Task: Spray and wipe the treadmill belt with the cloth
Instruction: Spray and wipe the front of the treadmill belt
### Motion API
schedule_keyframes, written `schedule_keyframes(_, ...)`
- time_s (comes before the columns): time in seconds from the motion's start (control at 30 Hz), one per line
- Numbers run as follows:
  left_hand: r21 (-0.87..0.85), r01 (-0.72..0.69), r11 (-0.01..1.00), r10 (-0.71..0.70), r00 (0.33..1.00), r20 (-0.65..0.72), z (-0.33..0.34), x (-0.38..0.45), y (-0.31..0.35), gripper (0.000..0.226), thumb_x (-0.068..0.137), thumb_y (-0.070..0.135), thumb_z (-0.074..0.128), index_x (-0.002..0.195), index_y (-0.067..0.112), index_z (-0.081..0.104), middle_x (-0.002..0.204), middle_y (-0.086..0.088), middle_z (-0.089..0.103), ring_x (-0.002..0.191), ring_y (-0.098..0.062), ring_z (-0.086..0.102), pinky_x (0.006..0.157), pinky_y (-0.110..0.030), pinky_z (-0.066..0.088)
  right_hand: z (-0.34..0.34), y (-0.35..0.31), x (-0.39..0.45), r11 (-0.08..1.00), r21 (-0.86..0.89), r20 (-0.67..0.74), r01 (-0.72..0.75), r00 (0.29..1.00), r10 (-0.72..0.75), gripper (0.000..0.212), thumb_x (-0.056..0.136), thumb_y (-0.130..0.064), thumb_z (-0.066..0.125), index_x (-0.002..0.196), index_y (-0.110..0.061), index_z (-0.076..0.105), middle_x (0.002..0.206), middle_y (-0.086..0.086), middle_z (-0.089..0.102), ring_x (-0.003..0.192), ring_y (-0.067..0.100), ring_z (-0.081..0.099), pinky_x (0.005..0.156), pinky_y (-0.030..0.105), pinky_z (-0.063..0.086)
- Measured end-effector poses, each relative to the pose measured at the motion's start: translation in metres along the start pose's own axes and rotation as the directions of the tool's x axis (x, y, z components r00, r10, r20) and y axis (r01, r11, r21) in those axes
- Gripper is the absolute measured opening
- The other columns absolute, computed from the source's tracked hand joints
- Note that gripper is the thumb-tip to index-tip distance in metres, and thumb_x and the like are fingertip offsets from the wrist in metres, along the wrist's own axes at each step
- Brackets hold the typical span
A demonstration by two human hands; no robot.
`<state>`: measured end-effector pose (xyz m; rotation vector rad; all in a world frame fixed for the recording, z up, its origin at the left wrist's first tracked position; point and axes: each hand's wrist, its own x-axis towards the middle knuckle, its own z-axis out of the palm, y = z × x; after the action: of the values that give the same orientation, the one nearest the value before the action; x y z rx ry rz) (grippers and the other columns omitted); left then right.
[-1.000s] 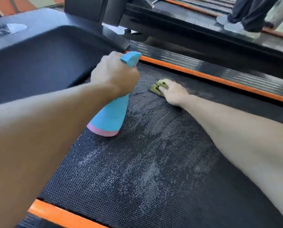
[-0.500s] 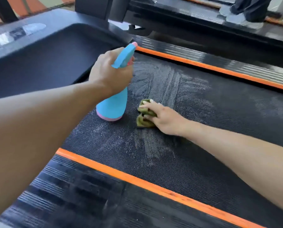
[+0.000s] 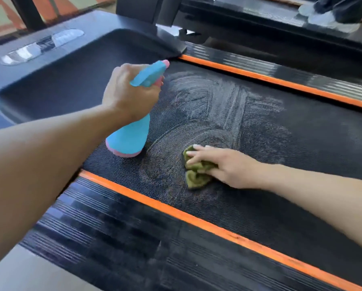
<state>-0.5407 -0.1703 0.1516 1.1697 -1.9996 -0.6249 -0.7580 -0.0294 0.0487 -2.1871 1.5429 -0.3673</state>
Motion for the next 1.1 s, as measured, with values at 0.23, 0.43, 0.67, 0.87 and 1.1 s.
schedule_keyframes(0.23,0.002,-0.207,0.978,0.198,0.935,0.295,0.044,0.001,0.035,0.013,0.089,0.021,0.065,0.091,0.013,0.075,0.075,-0.005,0.069,0.078,-0.03,0.064,0.068,-0.038,0.055,-0.003,0.016,-0.022,0.949,0.091,-0.136,-0.301,0.941,0.311,0.031,0.096,-0.028,0.059,0.125,-0.038,0.056,0.152,-0.012,0.038,0.146,0.009,0.024,0.119,0.03,0.019)
schedule_keyframes(0.43,-0.195,-0.222,0.955,0.292,0.811,0.506,0.095,-0.004,0.076,0.019,0.091,0.03,0.064,0.087,0.017,0.076,0.081,-0.004,0.075,0.076,-0.028,0.069,0.069,-0.037,0.058,0.006,-0.012,-0.166,0.959,0.056,-0.05,-0.279,0.958,0.282,0.038,0.096,-0.014,0.059,0.129,-0.033,0.058,0.148,-0.015,0.044,0.144,0.009,0.03,0.118,0.024,0.018)
schedule_keyframes(0.67,-0.183,-0.218,0.959,0.284,0.719,0.635,0.135,-0.016,0.104,0.005,0.091,0.034,0.064,0.092,0.033,0.069,0.084,0.002,0.064,0.081,-0.029,0.063,0.068,-0.029,0.041,-0.04,0.053,-0.203,0.448,0.009,-0.188,-0.894,0.438,0.879,0.046,0.102,-0.037,0.041,0.144,-0.053,0.028,0.16,-0.009,0.017,0.146,0.02,0.024,0.111,0.03,0.023)
schedule_keyframes(0.87,-0.097,-0.174,0.98,0.198,0.794,0.575,0.139,-0.011,0.107,0.011,0.092,0.035,0.063,0.096,0.026,0.068,0.092,-0.005,0.061,0.086,-0.034,0.059,0.073,-0.031,0.04,-0.005,0.002,-0.115,0.792,0.097,-0.135,-0.602,0.781,0.61,0.052,0.103,-0.023,0.044,0.148,-0.043,0.029,0.154,-0.027,0.01,0.148,0.003,-0.002,0.121,0.03,0.005)
schedule_keyframes(1.1,0.077,-0.221,0.972,0.144,0.825,0.546,0.155,-0.02,0.119,0.02,0.093,0.041,0.067,0.096,0.023,0.059,0.099,-0.004,0.059,0.086,-0.032,0.055,0.073,-0.033,0.039,0.01,-0.004,-0.125,0.971,0.062,-0.022,-0.231,0.972,0.233,0.048,0.1,-0.015,0.051,0.147,-0.022,0.042,0.157,-0.01,0.029,0.147,0.001,0.009,0.12,0.02,0.003)
